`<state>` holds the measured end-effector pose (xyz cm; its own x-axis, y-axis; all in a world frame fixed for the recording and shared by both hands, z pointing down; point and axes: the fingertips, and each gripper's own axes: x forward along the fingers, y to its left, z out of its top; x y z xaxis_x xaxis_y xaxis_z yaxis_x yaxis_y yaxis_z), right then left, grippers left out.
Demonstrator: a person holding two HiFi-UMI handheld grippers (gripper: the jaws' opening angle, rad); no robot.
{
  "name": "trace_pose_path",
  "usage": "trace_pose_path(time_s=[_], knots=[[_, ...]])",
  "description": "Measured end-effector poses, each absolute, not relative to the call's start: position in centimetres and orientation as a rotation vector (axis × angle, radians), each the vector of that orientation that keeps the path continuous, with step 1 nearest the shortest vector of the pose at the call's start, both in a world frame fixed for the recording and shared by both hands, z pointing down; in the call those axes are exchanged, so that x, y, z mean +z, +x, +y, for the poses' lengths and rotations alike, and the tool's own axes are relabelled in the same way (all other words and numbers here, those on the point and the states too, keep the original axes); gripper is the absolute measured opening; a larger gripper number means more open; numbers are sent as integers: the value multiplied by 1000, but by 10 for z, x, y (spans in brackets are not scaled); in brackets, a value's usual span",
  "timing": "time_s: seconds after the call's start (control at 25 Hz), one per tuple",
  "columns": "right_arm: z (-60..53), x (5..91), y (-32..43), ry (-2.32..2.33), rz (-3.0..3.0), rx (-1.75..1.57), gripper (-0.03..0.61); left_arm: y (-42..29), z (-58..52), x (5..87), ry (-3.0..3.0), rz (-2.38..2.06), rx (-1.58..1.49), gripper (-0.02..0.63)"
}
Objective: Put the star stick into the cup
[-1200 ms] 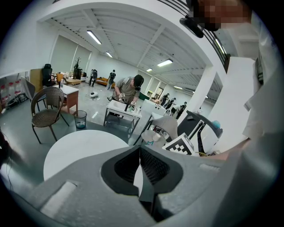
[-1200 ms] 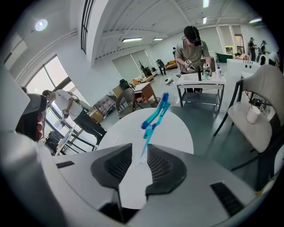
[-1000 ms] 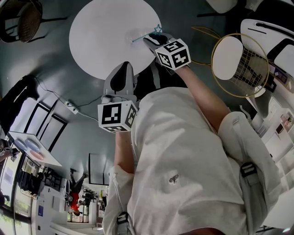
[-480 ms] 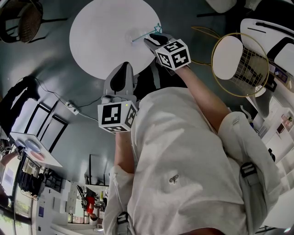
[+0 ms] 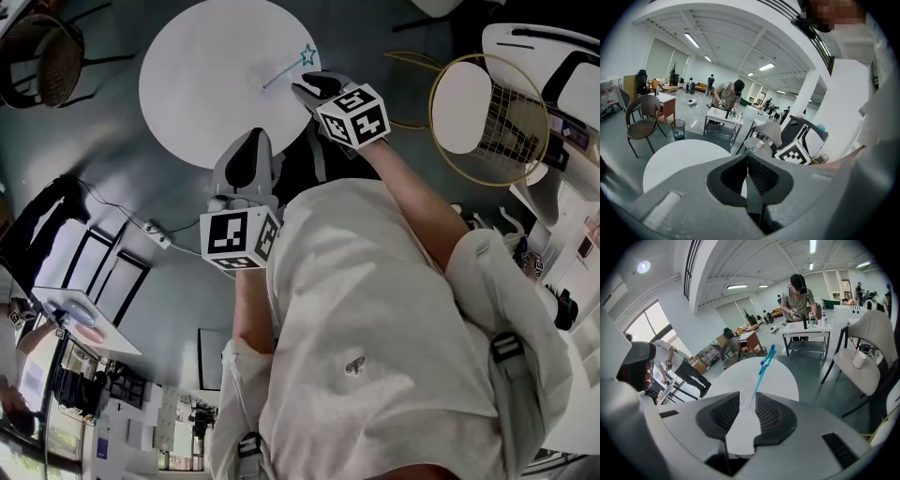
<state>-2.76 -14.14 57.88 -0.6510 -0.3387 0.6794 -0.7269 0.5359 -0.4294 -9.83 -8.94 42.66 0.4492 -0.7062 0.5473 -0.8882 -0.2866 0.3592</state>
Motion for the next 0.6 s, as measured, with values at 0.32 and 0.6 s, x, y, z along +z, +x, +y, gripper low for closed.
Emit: trace_pose_path(time_s=[0.32, 0.6], knots=[[-121, 547, -23, 903, -2311, 951, 89, -93, -72, 418, 2131, -1297, 383, 12], [-104, 516, -23, 910, -2368, 882, 64, -94, -54, 415, 2159, -1281, 363, 12]])
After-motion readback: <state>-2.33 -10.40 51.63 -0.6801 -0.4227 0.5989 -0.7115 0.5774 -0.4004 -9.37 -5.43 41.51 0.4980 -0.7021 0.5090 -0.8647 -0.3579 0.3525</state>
